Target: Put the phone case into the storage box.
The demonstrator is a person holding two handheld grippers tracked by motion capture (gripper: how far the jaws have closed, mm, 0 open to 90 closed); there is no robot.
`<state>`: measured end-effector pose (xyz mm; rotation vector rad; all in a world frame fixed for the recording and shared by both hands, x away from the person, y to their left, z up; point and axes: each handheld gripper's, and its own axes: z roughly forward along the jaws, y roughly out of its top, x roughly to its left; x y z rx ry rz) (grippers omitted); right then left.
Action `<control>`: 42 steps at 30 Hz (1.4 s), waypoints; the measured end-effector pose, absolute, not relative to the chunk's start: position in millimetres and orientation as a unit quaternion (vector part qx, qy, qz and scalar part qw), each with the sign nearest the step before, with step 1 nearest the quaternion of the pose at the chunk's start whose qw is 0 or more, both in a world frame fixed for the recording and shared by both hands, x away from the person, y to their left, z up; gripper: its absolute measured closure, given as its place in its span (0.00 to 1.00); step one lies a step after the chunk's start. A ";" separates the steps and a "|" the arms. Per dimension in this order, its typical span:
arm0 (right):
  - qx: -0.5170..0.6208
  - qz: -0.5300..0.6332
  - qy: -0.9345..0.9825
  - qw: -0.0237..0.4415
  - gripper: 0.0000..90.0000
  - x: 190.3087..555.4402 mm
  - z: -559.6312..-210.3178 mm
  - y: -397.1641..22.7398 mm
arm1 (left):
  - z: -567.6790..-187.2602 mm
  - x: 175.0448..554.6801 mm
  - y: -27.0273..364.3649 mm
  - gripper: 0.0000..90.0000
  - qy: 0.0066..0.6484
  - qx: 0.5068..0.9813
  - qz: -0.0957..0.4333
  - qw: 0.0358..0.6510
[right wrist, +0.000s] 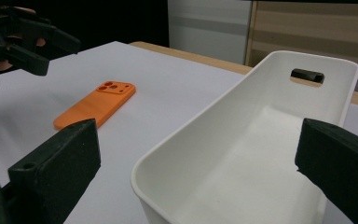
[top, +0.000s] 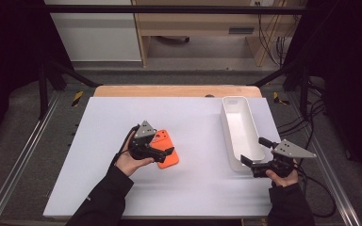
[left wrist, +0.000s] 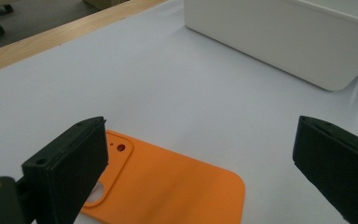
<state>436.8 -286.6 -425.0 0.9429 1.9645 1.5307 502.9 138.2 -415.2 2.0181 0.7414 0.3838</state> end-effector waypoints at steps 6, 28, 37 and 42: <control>0.344 0.558 0.717 0.236 0.00 436.7 -425.0 -286.5 | -418.1 509.6 127.4 0.06 0.300 0.827 0.156 0.448; 0.343 0.559 0.717 0.238 0.00 437.0 -425.0 -286.8 | -438.0 523.3 100.4 0.36 0.296 0.850 0.142 0.411; 0.345 0.558 0.717 0.235 0.00 436.9 -425.2 -286.2 | -445.2 525.4 95.9 0.55 0.291 0.863 0.136 0.391; 0.345 0.558 0.717 0.236 0.00 436.8 -425.1 -286.5 | -447.8 526.5 94.7 0.67 0.292 0.866 0.130 0.384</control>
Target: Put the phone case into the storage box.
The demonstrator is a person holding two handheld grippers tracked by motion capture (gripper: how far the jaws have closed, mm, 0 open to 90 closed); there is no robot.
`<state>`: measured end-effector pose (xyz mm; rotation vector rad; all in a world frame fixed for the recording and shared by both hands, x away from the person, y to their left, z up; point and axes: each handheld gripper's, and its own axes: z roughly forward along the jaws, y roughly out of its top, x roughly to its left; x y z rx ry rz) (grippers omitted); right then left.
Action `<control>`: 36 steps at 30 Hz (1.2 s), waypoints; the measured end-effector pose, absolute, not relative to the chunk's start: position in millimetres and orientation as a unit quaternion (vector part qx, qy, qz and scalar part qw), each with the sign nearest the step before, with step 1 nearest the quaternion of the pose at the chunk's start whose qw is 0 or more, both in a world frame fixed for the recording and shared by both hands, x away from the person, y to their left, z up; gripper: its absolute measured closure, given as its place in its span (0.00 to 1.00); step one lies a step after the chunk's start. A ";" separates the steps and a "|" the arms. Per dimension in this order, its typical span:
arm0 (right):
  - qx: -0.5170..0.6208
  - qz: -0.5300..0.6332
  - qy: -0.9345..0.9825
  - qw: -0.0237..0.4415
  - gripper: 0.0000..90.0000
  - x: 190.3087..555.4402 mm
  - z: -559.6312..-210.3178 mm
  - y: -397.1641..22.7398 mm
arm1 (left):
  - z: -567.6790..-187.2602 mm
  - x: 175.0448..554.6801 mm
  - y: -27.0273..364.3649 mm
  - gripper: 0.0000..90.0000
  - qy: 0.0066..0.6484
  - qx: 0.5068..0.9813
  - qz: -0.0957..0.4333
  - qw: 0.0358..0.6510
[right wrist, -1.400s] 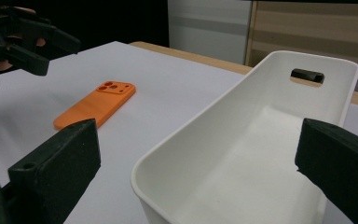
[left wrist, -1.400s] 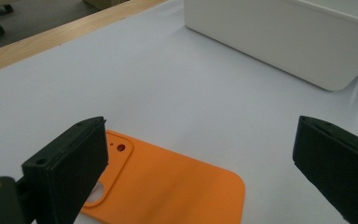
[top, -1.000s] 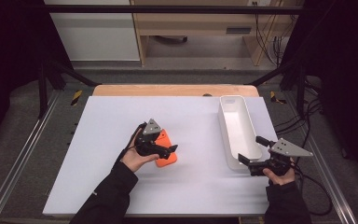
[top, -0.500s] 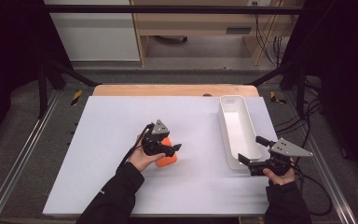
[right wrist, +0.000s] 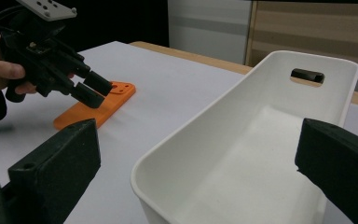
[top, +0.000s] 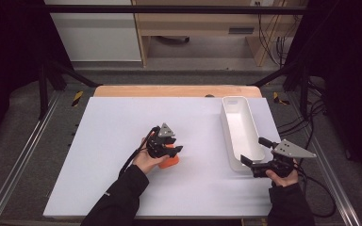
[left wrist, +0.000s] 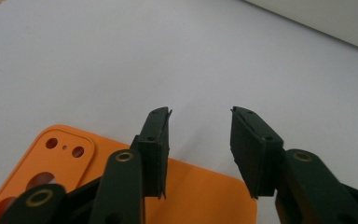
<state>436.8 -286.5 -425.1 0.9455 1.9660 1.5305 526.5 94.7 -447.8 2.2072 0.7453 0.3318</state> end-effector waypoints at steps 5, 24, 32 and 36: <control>0.345 0.558 0.717 0.235 0.00 436.8 -425.1 -286.4 | -452.7 529.1 92.9 0.75 0.300 0.870 0.121 0.372; 0.344 0.558 0.717 0.236 0.00 436.9 -425.1 -286.4 | -462.7 529.0 84.3 0.99 0.292 0.885 0.115 0.342; 0.343 0.558 0.717 0.238 0.00 437.2 -425.1 -286.7 | -465.6 529.3 80.7 0.99 0.288 0.891 0.117 0.332; 0.344 0.558 0.717 0.237 0.00 437.1 -425.1 -286.7 | -465.3 529.9 80.5 0.99 0.284 0.893 0.114 0.330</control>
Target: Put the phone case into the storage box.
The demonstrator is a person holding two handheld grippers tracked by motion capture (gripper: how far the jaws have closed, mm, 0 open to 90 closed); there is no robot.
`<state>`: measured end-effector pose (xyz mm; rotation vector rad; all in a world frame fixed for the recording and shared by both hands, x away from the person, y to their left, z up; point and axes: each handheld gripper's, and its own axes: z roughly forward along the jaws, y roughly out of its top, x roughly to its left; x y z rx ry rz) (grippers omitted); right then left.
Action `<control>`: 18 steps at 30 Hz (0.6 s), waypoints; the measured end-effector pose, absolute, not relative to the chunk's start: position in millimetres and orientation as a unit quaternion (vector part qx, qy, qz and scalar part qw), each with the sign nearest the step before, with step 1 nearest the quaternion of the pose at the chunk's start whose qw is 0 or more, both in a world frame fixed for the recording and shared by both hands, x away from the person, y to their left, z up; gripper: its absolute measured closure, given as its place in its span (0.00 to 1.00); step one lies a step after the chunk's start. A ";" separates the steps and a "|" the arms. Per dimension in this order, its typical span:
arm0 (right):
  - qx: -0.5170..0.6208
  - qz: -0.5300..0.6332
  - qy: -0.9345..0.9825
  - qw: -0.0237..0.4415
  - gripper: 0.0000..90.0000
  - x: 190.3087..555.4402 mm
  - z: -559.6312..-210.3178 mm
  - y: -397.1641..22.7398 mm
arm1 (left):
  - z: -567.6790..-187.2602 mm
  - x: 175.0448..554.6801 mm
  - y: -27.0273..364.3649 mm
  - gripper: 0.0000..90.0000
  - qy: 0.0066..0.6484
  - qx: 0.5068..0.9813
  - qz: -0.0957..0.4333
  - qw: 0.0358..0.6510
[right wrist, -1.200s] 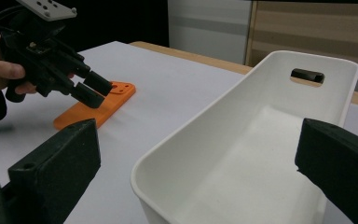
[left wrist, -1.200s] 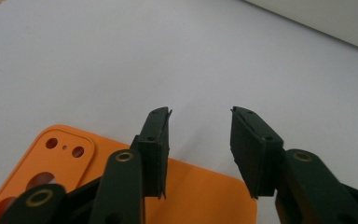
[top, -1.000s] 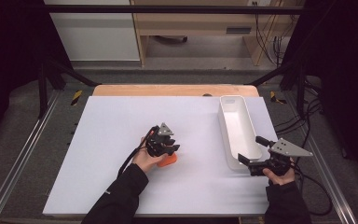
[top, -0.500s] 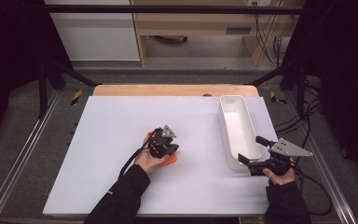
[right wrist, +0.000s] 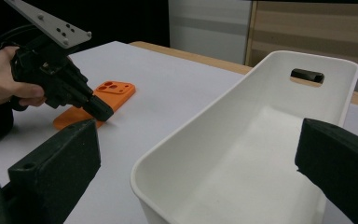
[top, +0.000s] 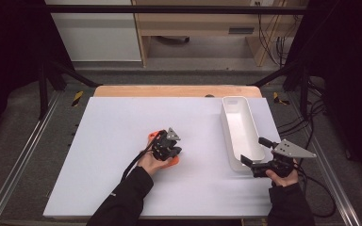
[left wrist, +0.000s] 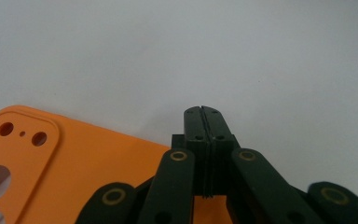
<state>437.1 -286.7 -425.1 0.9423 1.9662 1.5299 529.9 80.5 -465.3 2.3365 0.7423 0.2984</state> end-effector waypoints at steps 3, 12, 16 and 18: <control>0.344 0.557 0.718 0.236 0.00 437.2 -425.4 -286.2 | -464.6 529.3 79.7 0.99 0.278 0.897 0.115 0.323; 0.344 0.558 0.717 0.235 0.00 437.1 -425.2 -286.4 | -462.7 527.2 81.7 1.00 0.269 0.905 0.114 0.310; 0.344 0.558 0.718 0.235 0.00 437.2 -425.3 -286.3 | -461.7 525.0 82.1 1.00 0.260 0.910 0.119 0.301; 0.344 0.558 0.717 0.235 0.00 437.0 -425.2 -286.4 | -461.2 523.3 83.2 1.00 0.256 0.912 0.120 0.297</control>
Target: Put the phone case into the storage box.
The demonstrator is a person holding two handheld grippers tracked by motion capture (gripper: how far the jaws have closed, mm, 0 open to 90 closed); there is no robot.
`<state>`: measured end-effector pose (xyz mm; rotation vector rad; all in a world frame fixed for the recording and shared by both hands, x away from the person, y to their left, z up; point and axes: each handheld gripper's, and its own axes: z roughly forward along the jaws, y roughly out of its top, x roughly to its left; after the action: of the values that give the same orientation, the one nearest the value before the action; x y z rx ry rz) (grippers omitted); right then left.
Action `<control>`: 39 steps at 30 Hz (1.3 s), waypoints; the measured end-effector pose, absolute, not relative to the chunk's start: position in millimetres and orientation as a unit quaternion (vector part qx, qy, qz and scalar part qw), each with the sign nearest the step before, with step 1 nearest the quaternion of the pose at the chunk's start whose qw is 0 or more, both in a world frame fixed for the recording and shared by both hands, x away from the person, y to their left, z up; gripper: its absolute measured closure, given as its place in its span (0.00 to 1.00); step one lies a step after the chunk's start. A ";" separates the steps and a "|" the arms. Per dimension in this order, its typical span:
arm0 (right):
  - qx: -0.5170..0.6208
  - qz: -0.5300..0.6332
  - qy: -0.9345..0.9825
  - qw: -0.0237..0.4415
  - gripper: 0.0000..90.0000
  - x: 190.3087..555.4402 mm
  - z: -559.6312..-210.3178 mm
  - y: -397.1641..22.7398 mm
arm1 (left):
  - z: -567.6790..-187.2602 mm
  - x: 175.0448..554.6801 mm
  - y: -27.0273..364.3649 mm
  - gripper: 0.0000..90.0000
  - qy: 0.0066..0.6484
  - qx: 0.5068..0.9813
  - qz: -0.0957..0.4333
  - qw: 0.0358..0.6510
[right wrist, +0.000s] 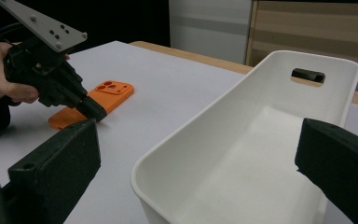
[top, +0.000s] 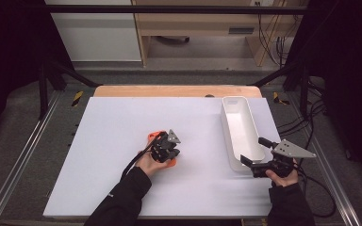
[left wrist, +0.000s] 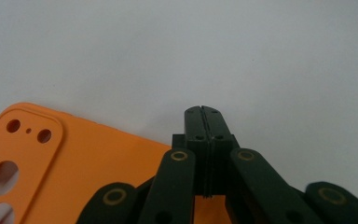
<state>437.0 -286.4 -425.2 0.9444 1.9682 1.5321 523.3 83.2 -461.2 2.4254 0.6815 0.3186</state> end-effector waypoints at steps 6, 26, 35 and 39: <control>0.344 0.558 0.717 0.236 0.00 437.1 -425.2 -286.4 | -461.1 520.0 87.3 1.00 0.252 0.914 0.119 0.295; 0.343 0.557 0.719 0.236 0.00 437.1 -425.4 -286.3 | -459.2 505.9 106.9 1.00 0.239 0.922 0.120 0.280; 0.344 0.558 0.718 0.235 0.00 436.9 -425.2 -286.2 | -458.2 501.0 117.2 1.00 0.233 0.926 0.120 0.272; 0.344 0.558 0.718 0.235 0.00 436.6 -425.0 -286.4 | -458.1 498.5 122.0 1.00 0.232 0.927 0.122 0.269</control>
<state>436.6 -286.4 -425.0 0.9433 1.9698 1.5311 498.5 122.0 -458.1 2.4983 0.6249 0.3286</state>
